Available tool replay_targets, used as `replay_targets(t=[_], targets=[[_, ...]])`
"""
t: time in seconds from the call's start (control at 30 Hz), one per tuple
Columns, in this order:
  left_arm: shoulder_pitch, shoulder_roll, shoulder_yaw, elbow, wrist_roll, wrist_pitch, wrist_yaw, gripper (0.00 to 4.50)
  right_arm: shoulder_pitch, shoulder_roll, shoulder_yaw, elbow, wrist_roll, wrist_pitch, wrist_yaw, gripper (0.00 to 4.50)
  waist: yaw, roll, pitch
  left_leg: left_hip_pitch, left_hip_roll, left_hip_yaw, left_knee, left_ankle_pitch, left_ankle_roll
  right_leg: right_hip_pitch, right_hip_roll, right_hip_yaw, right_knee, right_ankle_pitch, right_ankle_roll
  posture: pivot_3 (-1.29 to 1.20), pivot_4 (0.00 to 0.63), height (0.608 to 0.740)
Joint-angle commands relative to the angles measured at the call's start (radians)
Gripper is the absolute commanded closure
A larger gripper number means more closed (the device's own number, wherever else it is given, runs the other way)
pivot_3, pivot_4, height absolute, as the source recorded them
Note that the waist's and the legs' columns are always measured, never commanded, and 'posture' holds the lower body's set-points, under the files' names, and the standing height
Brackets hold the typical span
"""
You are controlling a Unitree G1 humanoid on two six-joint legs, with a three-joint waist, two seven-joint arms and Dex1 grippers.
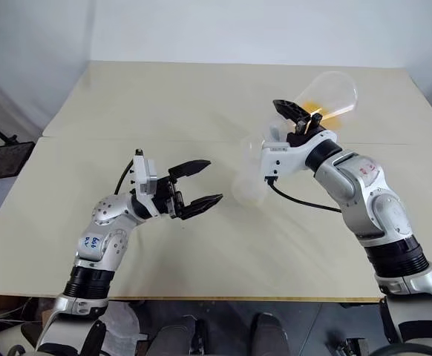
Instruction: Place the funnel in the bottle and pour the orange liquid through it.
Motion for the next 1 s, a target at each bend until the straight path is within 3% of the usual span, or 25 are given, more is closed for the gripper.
replay_targets(t=[0.03, 0.17, 1.0], targets=[[-0.003, -0.015, -0.006, -0.008, 0.016, -0.033, 0.017, 0.0, -0.022, -0.017, -0.037, -0.025, -0.02, -0.016, -0.029, 2.0, 0.0, 0.0, 0.0, 0.0, 0.0, 0.0, 0.0, 0.0, 0.0, 0.0, 0.0, 0.0, 0.0, 0.0, 0.0, 0.0, 0.15, 0.74], [-0.001, -0.026, -0.011, -0.009, 0.023, -0.042, 0.025, 0.0, -0.022, -0.024, -0.036, -0.03, -0.079, -0.021, -0.066, 2.0, -0.001, 0.0, 0.0, 0.0, 0.0, 0.0, 0.0, 0.0, 0.0, 0.0, 0.0, 0.0, 0.0, 0.0, 0.0, 0.0, 0.15, 0.74], [0.052, -0.049, -0.036, -0.071, 0.014, -0.024, 0.072, 0.0, -0.033, -0.037, -0.031, 0.03, -0.1, -0.077, -0.063, 2.0, -0.001, 0.0, 0.0, 0.0, 0.0, 0.0, 0.0, 0.0, 0.0, 0.0, 0.0, 0.0, 0.0, 0.0, 0.0, 0.0, 0.15, 0.74]])
